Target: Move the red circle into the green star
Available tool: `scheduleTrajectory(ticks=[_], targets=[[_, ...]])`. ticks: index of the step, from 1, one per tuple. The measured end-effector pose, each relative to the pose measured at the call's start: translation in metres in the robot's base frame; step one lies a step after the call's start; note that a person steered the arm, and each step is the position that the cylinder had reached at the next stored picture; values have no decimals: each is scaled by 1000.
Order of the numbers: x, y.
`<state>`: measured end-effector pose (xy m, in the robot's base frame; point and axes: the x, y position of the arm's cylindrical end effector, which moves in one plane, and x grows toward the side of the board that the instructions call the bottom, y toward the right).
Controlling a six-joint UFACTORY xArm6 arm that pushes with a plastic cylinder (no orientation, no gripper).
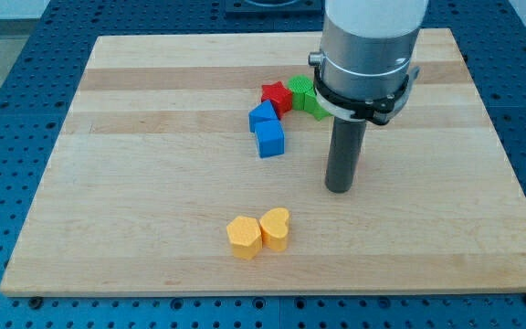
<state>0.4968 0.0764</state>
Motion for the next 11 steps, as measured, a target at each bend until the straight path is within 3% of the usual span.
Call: scheduleTrajectory(ticks=[5,11], targets=[[-57,20],[-81,19]])
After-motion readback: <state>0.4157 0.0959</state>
